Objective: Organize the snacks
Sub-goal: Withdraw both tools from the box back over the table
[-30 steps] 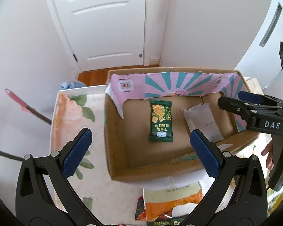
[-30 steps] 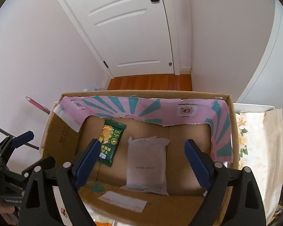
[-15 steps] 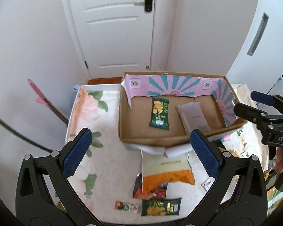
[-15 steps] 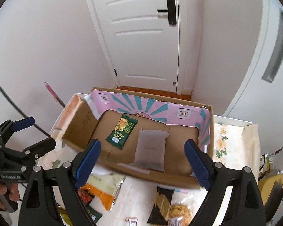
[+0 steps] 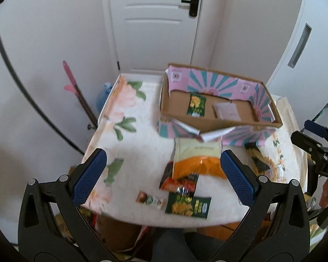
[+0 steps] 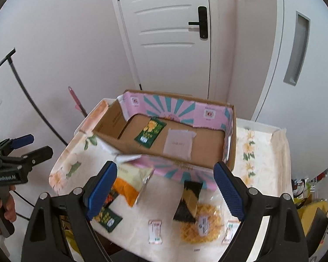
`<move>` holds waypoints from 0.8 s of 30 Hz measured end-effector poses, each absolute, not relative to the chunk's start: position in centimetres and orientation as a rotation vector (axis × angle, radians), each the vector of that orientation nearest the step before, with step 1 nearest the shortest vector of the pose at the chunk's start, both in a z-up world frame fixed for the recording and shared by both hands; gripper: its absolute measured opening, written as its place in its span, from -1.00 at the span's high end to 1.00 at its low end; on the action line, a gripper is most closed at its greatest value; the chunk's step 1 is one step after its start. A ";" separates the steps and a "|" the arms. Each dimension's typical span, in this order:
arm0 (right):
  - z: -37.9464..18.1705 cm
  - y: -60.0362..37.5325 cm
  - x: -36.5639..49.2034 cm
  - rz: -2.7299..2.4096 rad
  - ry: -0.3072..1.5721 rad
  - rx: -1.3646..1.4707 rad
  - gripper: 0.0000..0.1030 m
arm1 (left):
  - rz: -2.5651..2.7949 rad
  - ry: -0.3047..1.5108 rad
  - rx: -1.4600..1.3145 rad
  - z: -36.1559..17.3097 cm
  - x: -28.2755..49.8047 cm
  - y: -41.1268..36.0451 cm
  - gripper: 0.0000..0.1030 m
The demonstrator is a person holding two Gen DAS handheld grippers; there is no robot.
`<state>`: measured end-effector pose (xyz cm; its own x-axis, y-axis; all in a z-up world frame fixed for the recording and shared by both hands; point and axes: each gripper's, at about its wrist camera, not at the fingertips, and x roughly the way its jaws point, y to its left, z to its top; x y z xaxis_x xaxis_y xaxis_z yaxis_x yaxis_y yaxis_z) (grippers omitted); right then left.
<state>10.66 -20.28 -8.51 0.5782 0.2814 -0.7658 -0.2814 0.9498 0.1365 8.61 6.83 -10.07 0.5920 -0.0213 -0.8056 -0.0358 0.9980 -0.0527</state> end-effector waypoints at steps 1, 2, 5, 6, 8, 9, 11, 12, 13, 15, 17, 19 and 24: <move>-8.7 -20.3 10.1 0.328 0.895 -0.002 -0.70 | 0.004 0.940 -0.064 -10.3 8.2 6.9 -1.00; -8.9 -20.2 9.4 0.326 0.893 -0.006 -0.70 | -0.002 0.944 -0.056 -10.6 7.8 7.1 -1.00; -9.6 -20.0 7.9 0.318 0.900 -0.006 -0.70 | -0.036 0.958 -0.040 -11.4 7.3 7.2 -1.00; -9.9 -20.0 7.4 0.313 0.906 -0.001 -0.70 | -0.049 0.962 -0.034 -11.7 7.2 7.3 -1.00; -10.3 -19.9 6.6 0.303 0.912 0.009 -0.70 | -0.075 0.980 -0.029 -12.5 7.3 7.5 -1.00; -10.6 -19.8 6.3 0.292 0.915 0.011 -0.70 | -0.084 0.989 -0.031 -12.9 7.3 7.7 -1.00; -11.1 -19.5 5.7 0.273 0.920 0.014 -0.70 | -0.116 1.008 -0.040 -13.6 7.6 8.0 -1.00; -11.4 -19.4 5.4 0.261 0.924 0.015 -0.70 | -0.131 1.014 -0.038 -13.9 7.7 8.1 -1.00; -11.7 -19.2 5.0 0.253 0.927 0.017 -0.70 | -0.143 1.018 -0.032 -14.2 7.7 8.2 -1.00; -12.6 -19.0 4.3 0.239 0.938 0.014 -0.69 | -0.177 1.026 -0.010 -14.7 8.0 8.1 -1.00; -13.6 -18.7 3.7 0.225 0.957 0.008 -0.59 | -0.221 1.033 0.013 -15.2 8.4 7.9 -1.00; -14.7 -18.5 3.1 0.210 0.979 0.003 -0.57 | -0.267 1.037 0.033 -15.7 9.0 7.5 -1.00; -17.2 -18.2 2.0 0.174 1.024 0.009 -0.41 | -0.359 1.056 0.085 -16.8 10.7 5.8 -1.00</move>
<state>2.05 -18.24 -17.23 0.5077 0.1491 -0.8485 -0.1404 0.9861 0.0893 10.66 5.78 -16.82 0.4400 -0.2487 -0.8629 0.3292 0.9387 -0.1027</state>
